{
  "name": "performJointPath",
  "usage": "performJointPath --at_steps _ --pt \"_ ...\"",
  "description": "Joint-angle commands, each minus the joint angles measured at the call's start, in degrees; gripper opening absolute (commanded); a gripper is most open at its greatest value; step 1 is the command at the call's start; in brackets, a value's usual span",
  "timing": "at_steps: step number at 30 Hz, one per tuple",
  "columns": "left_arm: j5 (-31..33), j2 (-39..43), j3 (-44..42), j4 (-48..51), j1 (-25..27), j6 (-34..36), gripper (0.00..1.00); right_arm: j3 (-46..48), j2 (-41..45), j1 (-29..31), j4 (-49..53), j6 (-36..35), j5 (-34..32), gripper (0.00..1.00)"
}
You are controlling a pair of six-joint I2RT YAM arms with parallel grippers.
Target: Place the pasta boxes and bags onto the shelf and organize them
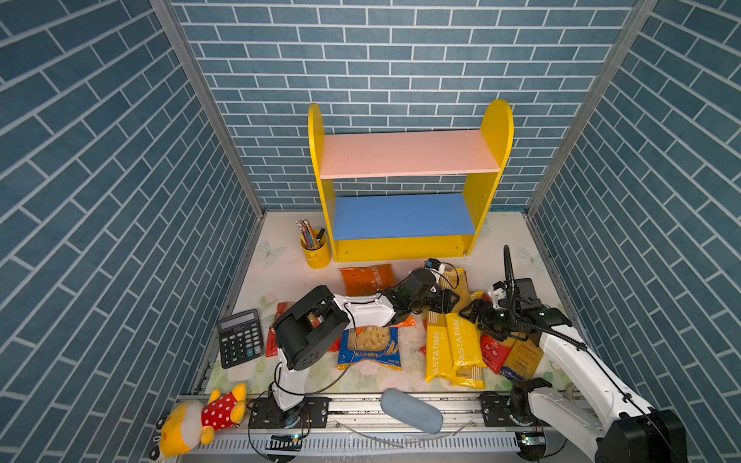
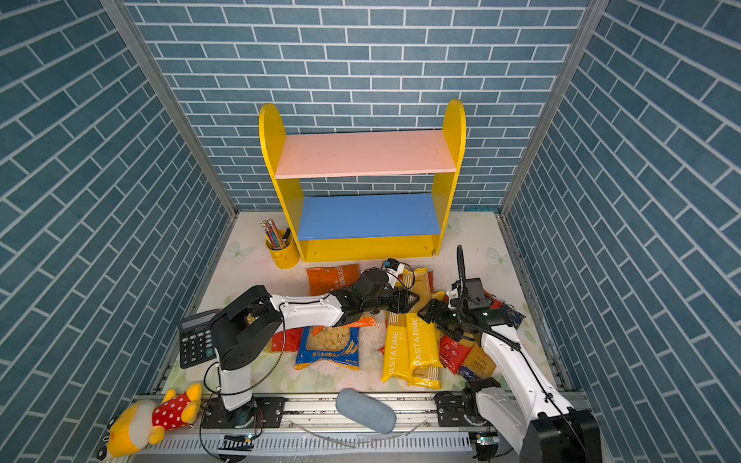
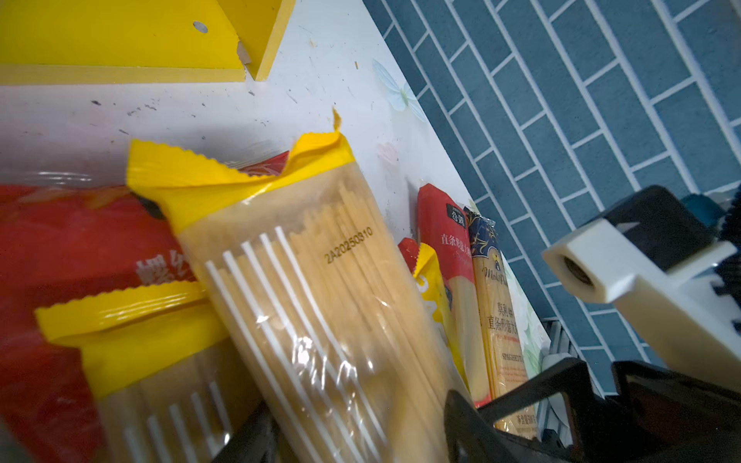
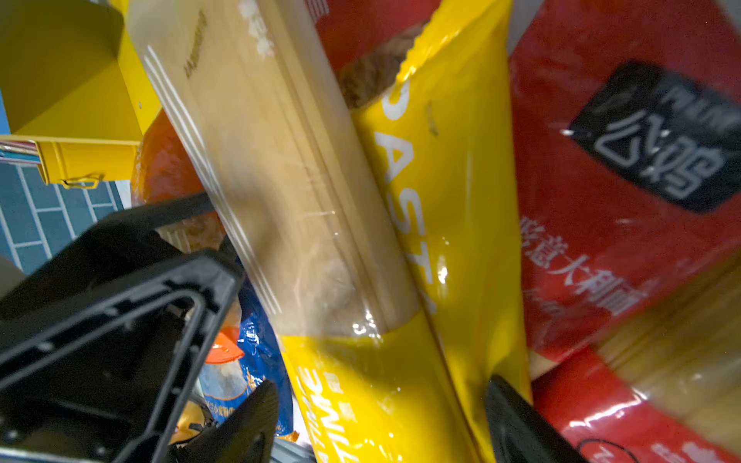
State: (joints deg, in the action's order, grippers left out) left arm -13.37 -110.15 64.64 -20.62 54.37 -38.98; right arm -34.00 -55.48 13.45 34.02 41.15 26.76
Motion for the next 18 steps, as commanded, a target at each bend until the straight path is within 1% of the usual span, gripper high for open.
performJointPath --at_steps 1,3,6,11,13,16,18 --pt "-1.35 2.0 -1.71 2.41 -1.02 0.71 0.65 0.97 -0.37 0.7 2.55 -0.18 3.8 0.74" --pt "-1.93 3.82 -2.75 4.33 -0.87 0.48 0.65 -0.05 0.84 0.7 4.97 -1.76 0.76 0.72" --pt "-2.74 6.1 -5.22 4.72 0.38 -1.8 0.62 -3.38 2.39 0.57 9.32 -4.49 -3.74 0.7" --pt "-1.77 8.15 -7.51 5.64 3.63 -3.27 0.6 -4.76 1.16 0.61 9.49 -6.05 -5.11 0.62" --pt "-1.13 8.29 -7.84 6.21 4.38 -3.25 0.6 -4.18 1.14 0.57 7.69 -5.99 -4.36 0.6" --pt "-0.95 7.07 -8.74 5.05 4.52 -3.64 0.6 -2.21 -1.58 0.7 3.1 -5.84 1.53 0.57" --pt "-1.44 5.86 -8.83 4.01 4.45 -3.84 0.59 -0.9 -2.88 0.78 0.87 -5.64 2.7 0.57"
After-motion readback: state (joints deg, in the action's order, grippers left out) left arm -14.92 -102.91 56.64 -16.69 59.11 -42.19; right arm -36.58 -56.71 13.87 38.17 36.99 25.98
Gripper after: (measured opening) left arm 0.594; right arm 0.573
